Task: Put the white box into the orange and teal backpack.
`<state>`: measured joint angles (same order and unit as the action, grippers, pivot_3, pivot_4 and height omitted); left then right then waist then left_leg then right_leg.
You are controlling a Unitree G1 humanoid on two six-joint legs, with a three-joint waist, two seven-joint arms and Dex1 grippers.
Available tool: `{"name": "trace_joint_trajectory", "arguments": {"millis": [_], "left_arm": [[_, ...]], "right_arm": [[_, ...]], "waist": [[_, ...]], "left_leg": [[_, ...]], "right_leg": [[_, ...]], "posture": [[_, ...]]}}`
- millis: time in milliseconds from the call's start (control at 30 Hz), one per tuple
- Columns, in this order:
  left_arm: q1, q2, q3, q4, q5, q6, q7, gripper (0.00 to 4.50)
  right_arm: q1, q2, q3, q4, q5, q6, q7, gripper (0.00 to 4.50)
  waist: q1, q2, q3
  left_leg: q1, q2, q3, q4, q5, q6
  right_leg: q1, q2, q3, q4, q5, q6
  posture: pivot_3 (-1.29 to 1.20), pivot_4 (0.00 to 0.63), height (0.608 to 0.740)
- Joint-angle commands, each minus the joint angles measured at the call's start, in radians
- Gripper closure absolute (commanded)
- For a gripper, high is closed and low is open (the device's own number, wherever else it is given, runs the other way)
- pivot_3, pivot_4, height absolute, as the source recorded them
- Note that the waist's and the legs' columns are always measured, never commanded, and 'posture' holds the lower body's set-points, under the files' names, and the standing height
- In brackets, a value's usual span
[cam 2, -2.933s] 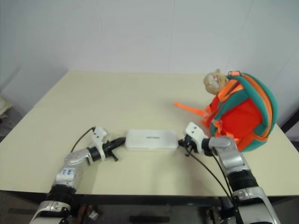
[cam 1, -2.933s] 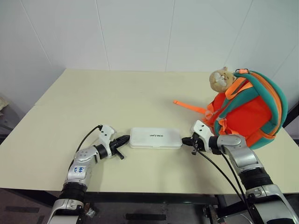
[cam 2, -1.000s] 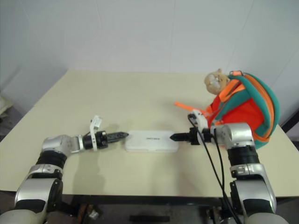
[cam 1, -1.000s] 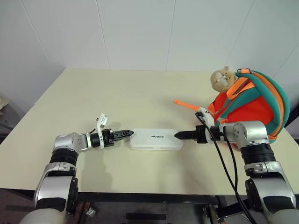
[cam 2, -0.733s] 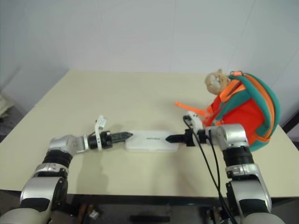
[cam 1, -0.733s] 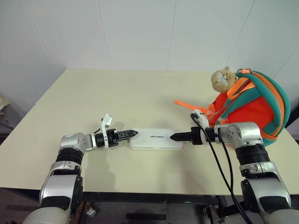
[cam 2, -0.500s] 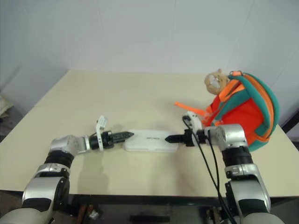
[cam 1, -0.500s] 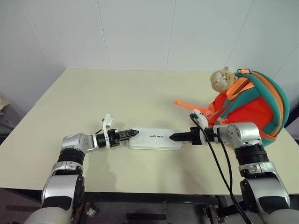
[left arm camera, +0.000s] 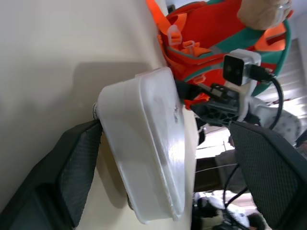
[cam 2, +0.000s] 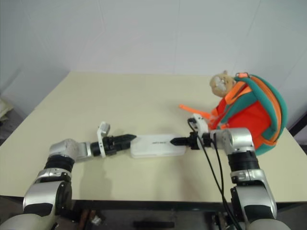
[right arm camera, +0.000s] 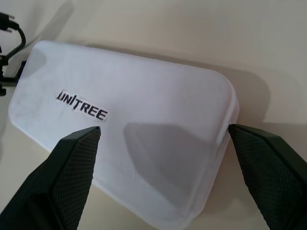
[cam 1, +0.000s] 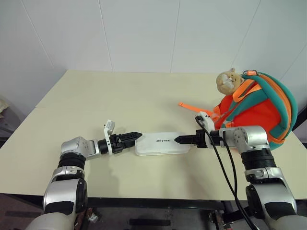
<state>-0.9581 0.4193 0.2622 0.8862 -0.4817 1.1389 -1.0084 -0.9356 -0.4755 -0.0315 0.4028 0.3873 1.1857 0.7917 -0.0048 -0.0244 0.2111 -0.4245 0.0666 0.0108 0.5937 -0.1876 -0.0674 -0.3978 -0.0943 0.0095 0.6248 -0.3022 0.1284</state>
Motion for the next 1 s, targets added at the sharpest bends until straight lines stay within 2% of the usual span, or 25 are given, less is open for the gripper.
{"name": "trace_joint_trajectory", "arguments": {"millis": [33, 333, 433, 600, 833, 1000], "left_arm": [[-0.013, -0.063, 0.014, -0.014, -0.054, 0.040, 0.001, 0.01], [-0.013, -0.103, 0.092, -0.020, -0.046, -0.007, 0.108, 0.01], [0.025, -0.083, -0.008, -0.055, 0.046, -0.111, 0.098, 0.01], [0.048, -0.024, -0.097, -0.070, 0.126, -0.226, 0.105, 0.01], [0.062, 0.102, -0.223, -0.184, 0.118, -0.105, -0.017, 0.01], [0.057, 0.174, -0.291, -0.189, 0.146, -0.123, -0.063, 0.01]], "right_arm": [[0.001, 0.040, -0.009, -0.071, 0.060, 0.014, 0.017, 0.00], [0.027, 0.059, -0.031, -0.111, 0.067, 0.035, -0.009, 0.00], [0.035, 0.066, -0.034, -0.125, 0.068, 0.044, -0.013, 0.00], [0.042, 0.073, -0.038, -0.138, 0.067, 0.051, -0.016, 0.00], [0.047, 0.072, -0.041, -0.146, 0.074, 0.056, -0.023, 0.00], [0.048, 0.071, -0.038, -0.146, 0.084, 0.054, -0.031, 0.00]], "waist": [[0.000, 0.000, 0.000], [-0.001, 0.000, 0.000], [-0.001, 0.000, 0.000], [-0.012, 0.000, -0.001], [-0.047, 0.000, -0.001], [-0.048, 0.000, -0.001]], "left_leg": [[0.000, 0.000, 0.000, 0.000, 0.000, 0.000], [0.000, 0.000, 0.000, 0.000, 0.000, 0.000], [0.000, 0.000, 0.000, 0.000, 0.000, -0.001], [0.003, 0.000, 0.000, 0.000, 0.002, -0.002], [0.003, 0.000, 0.000, -0.001, 0.004, -0.001], [0.002, 0.000, 0.000, -0.004, 0.003, -0.001]], "right_leg": [[0.000, 0.000, 0.000, 0.000, 0.000, 0.000], [0.000, 0.000, 0.000, 0.001, 0.000, 0.000], [0.000, 0.000, 0.000, 0.001, 0.000, 0.000], [0.001, 0.000, 0.000, 0.003, 0.000, 0.000], [0.001, 0.000, 0.001, 0.002, 0.003, -0.001], [0.000, 0.000, 0.001, 0.001, 0.001, 0.000]], "posture": [[0.00, 0.150, 0.740], [0.00, 0.150, 0.740], [0.00, 0.150, 0.740], [0.00, 0.150, 0.740], [0.00, 0.150, 0.740], [0.00, 0.150, 0.740]]}}
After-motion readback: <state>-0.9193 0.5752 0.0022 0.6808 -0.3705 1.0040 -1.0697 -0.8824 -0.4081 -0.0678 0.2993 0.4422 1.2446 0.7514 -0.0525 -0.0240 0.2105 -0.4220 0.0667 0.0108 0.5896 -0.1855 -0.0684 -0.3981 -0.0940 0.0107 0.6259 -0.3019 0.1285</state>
